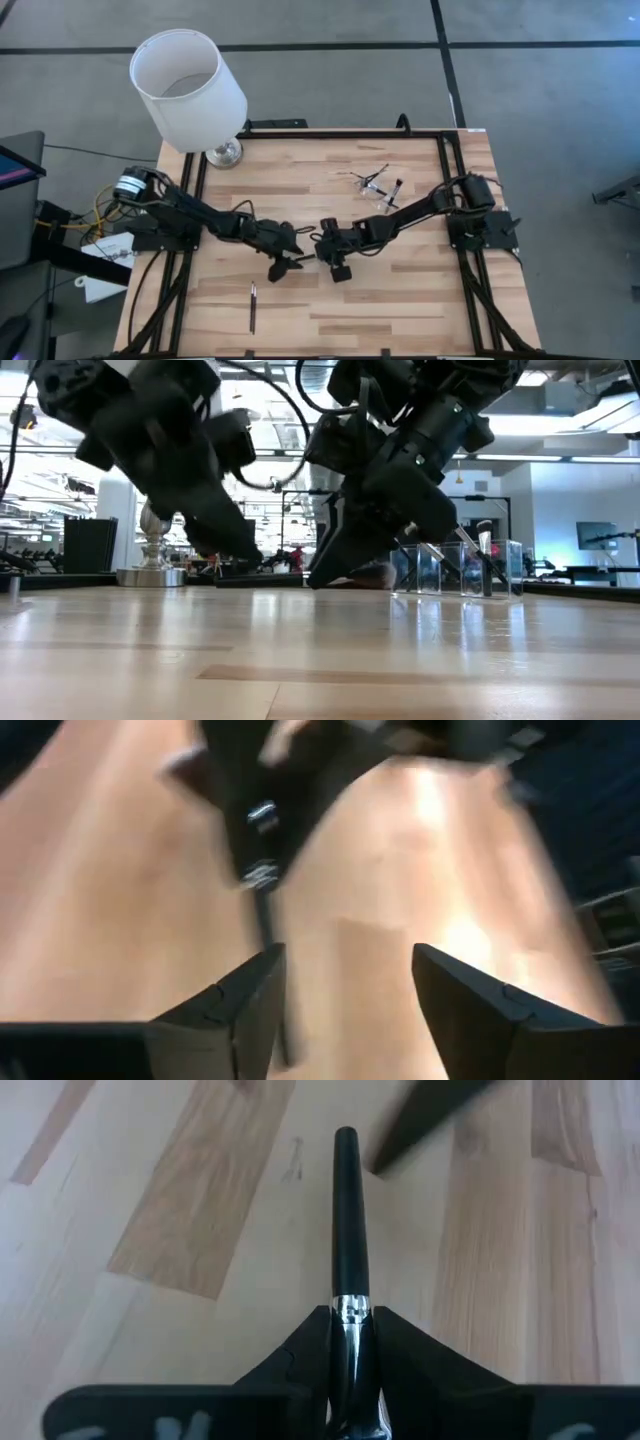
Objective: Put items in baskets/containers
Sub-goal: Put the highlighter brush into the transparent organizer
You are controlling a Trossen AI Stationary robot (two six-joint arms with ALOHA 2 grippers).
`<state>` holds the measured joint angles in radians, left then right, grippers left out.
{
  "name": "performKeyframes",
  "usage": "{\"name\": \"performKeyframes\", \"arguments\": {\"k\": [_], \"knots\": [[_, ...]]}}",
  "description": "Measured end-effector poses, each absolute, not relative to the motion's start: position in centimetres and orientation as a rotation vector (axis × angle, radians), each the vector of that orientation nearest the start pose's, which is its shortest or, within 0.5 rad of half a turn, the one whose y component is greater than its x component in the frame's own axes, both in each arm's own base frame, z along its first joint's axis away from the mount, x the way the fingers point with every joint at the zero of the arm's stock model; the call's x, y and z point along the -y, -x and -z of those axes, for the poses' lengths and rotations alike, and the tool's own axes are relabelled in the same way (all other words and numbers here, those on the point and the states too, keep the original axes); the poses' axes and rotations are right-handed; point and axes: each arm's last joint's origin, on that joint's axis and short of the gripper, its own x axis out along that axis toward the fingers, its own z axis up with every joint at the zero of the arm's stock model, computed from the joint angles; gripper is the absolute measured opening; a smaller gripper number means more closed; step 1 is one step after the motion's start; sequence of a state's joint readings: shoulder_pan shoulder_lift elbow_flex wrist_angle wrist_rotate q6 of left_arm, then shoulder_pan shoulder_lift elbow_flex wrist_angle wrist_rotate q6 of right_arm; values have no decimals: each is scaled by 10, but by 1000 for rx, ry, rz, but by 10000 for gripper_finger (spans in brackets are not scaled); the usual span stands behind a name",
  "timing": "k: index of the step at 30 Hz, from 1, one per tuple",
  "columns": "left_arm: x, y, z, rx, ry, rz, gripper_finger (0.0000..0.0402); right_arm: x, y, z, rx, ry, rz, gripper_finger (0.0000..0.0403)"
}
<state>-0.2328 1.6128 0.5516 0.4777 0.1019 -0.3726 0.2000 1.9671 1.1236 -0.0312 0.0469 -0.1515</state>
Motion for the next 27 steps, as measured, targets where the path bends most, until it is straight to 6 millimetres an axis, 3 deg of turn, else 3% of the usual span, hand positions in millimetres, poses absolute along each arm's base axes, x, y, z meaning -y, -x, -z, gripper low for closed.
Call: {"name": "performKeyframes", "arguments": {"k": [6,11,27], "knots": [[54,-286,-123,-630,236,128,225,-73,-385,-130,-859,244,-213,53],[54,-292,-129,-615,261,190,214,-71,-385,-129,-859,244,-207,57],[47,-292,-124,-634,261,136,209,-72,-394,-143,-820,289,-186,58]]}}
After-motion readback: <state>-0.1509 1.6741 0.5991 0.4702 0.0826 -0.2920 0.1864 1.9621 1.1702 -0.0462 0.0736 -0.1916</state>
